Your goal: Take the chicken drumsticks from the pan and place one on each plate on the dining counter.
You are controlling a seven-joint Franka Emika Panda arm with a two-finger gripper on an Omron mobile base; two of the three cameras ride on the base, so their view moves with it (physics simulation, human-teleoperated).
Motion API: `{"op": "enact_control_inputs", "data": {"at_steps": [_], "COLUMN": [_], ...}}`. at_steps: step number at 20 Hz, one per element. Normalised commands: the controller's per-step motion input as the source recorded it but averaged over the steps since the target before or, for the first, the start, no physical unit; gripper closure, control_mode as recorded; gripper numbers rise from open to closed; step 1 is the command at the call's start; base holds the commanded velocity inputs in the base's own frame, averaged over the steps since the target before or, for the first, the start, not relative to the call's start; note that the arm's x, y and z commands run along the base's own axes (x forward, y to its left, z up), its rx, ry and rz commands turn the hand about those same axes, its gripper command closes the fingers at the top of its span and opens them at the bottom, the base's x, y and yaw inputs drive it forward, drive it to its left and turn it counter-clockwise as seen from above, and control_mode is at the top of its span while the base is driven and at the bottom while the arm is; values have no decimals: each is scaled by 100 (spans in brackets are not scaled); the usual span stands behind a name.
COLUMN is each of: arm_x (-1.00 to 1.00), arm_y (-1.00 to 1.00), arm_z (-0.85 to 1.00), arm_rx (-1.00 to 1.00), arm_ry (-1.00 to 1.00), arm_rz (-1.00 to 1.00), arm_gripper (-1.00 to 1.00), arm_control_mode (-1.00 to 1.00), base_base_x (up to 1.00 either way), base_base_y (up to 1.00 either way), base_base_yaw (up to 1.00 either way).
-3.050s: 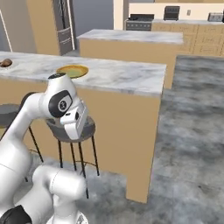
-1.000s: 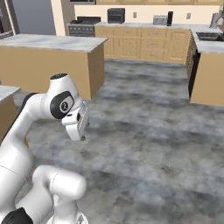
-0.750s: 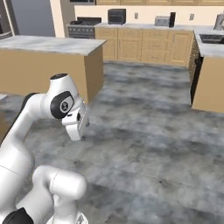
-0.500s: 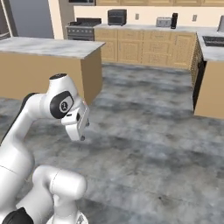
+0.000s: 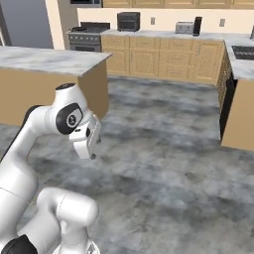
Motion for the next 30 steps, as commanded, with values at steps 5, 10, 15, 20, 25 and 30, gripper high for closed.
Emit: {"op": "enact_control_inputs", "data": {"at_steps": [5,10,15,20,25,30], "arm_x": [0,0,0,0,0,0], "arm_y": [0,0,0,0,0,0], "arm_z": [0,0,0,0,0,0], "arm_rx": [0,0,0,0,0,0], "arm_ry": [0,0,0,0,0,0], "arm_rz": [0,0,0,0,0,0], "arm_gripper": [-100,-100,-100,-100,-100,-100], "arm_control_mode": [100,100,100,100,100,100], "base_base_x": [100,100,100,100,100,100], "base_base_y": [-47,-35,-20,-7,-8,-13], "base_base_yaw": [0,-1,-1,0,0,11]}}
